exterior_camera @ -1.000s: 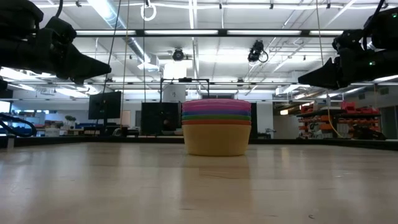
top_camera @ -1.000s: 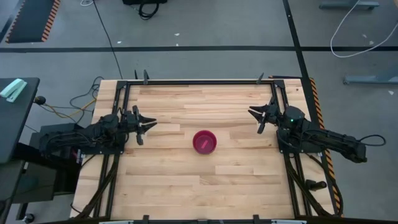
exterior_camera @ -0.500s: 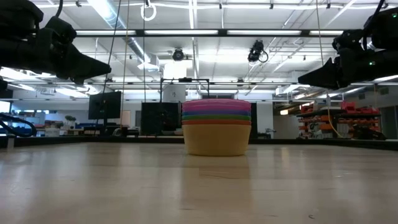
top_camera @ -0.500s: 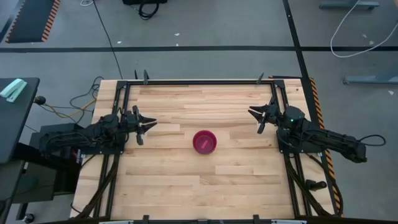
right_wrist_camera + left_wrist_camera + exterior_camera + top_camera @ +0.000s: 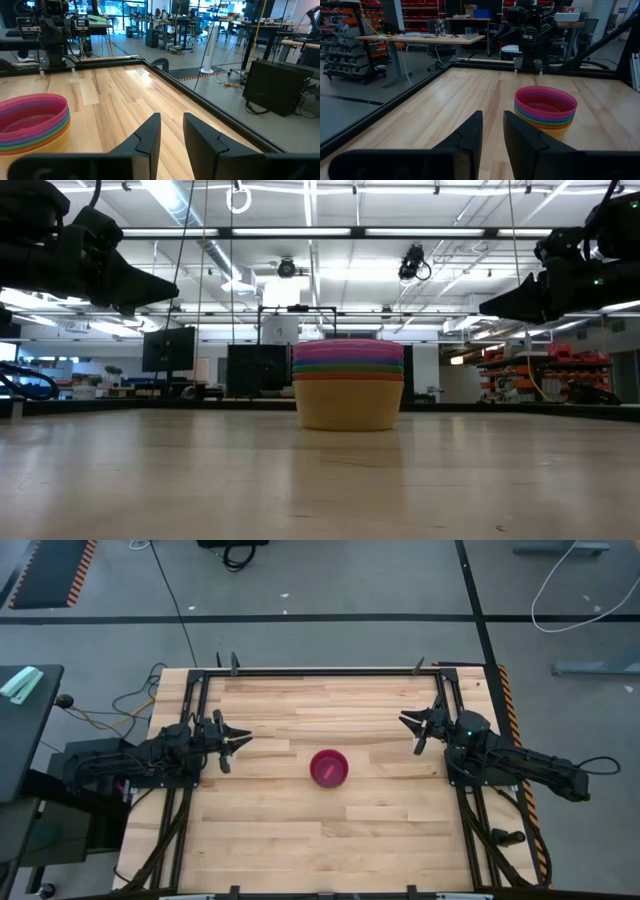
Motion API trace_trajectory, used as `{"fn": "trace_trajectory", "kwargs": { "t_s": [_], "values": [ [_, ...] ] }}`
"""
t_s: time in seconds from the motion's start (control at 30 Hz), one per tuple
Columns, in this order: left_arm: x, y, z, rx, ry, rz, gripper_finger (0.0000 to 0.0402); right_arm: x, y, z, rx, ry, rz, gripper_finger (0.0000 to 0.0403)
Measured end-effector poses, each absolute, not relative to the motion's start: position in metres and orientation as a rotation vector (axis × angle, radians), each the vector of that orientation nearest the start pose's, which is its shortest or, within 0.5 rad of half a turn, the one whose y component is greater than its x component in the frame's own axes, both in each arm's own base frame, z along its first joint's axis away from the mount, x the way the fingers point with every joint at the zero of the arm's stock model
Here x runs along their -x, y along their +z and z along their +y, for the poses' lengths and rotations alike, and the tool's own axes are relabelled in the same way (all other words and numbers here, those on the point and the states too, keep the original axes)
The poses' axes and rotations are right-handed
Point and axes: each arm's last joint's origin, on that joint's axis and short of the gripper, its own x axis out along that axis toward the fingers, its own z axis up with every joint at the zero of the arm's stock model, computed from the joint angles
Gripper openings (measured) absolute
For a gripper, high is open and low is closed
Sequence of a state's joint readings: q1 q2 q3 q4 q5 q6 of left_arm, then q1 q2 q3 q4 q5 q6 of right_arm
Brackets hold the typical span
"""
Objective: Nest bowls inside each other
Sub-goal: Return to Home Position
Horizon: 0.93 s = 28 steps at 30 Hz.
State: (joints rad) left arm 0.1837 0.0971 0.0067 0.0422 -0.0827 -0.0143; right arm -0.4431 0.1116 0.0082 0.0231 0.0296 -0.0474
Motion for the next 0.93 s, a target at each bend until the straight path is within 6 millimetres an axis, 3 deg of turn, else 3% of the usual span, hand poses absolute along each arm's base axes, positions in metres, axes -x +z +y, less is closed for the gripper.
{"fn": "trace_trajectory", "kwargs": {
  "t_s": [0.93],
  "values": [
    [-0.1010, 0.1621, 0.0212, 0.017, 0.267, 0.046, 0.0087, -0.0935, 0.1596, -0.0453, 0.030, -0.470, 0.090, 0.0091]
  ]
}}
